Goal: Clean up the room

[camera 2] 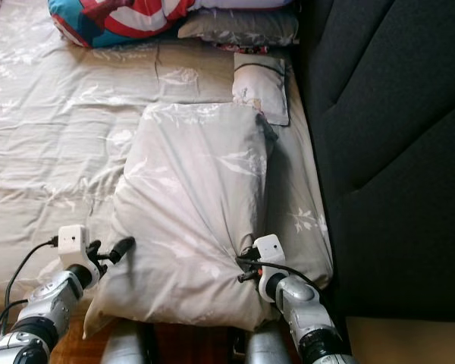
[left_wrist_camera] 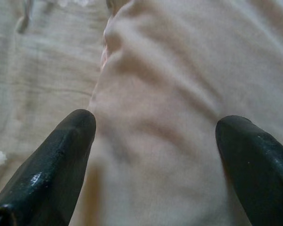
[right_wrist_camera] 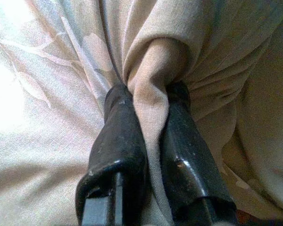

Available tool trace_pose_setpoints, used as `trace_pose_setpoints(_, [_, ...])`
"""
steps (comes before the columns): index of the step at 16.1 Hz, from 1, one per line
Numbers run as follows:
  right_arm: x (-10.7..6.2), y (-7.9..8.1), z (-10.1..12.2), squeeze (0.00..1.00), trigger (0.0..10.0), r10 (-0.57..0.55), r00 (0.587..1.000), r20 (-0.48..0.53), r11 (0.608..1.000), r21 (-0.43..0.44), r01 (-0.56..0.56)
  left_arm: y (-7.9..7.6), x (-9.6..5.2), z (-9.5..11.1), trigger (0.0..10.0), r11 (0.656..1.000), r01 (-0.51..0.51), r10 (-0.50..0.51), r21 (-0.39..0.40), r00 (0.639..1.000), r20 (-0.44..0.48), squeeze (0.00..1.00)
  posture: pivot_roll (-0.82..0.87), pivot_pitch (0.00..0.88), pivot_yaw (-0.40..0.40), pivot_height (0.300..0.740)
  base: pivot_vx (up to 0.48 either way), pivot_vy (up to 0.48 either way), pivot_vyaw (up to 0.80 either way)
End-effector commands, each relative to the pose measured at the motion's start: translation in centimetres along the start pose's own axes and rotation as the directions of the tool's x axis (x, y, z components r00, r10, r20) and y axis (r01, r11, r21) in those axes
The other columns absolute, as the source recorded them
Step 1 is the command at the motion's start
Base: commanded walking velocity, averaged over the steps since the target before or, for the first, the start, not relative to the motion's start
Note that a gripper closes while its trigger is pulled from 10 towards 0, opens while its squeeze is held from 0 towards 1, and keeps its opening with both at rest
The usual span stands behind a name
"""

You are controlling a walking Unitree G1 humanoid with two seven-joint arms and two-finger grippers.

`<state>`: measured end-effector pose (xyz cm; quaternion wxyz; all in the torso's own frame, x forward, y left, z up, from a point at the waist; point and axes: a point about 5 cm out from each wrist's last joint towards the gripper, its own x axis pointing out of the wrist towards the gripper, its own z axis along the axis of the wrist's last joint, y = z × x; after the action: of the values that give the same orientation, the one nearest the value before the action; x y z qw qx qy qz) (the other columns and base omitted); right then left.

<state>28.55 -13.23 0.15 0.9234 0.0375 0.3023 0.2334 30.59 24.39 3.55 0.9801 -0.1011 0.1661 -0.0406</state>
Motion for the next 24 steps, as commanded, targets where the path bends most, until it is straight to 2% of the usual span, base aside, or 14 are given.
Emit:
trace_pose_setpoints(1, [-1.9,-0.3,-7.1,0.0,0.0,-0.014,0.963,-0.269,0.996,0.083,0.038,0.2,-0.7,-1.9,10.0,1.0,-0.009,0.008,-0.008,0.998,-0.07,0.0,-0.13,0.391,-0.115,0.655,0.0,0.0,0.0])
trace_pose_setpoints(7, [-2.5,-0.1,-7.8,0.0,0.0,0.0,0.96,-0.279,0.997,0.08,0.023,0.0,-1.1,-3.5,10.0,1.0,-0.002,-0.001,-0.021,0.991,-0.134,0.0,-0.16,0.406,-0.131,0.655,0.0,0.0,0.0])
trace_pose_setpoints(11, [-3.2,-0.2,-7.9,0.0,0.0,-0.001,0.96,-0.281,0.997,0.077,0.024,-1.3,-0.9,-4.3,10.0,0.996,0.062,-0.073,-0.071,0.984,-0.165,0.0,-0.18,0.415,-0.139,0.655,0.0,0.0,0.0])
trace_pose_setpoints(15, [-3.8,0.0,-8.3,0.0,0.0,0.002,0.958,-0.286,0.997,0.079,0.021,-1.9,-1.1,-5.4,10.0,0.994,0.079,-0.094,-0.078,0.972,-0.214,0.0,-0.2,0.44,-0.147,0.655,0.0,0.0,0.0])
trace_pose_setpoints(21, [-4.6,0.7,-8.4,0.0,0.0,0.007,0.958,-0.286,0.997,0.076,0.015,-2.7,-1.5,-7.2,10.0,0.998,0.06,-0.059,-0.007,0.953,-0.298,0.0,-0.22,0.483,-0.155,0.655,0.0,0.0,0.0])
trace_pose_setpoints(24, [-4.3,1.4,-7.4,0.0,0.0,0.02,0.973,-0.23,0.997,0.082,-0.001,-3.4,-1.1,-7.2,10.0,0.999,0.039,-0.041,-0.015,0.959,-0.282,0.0,-0.21,0.49,-0.152,0.655,0.0,0.0,0.0])
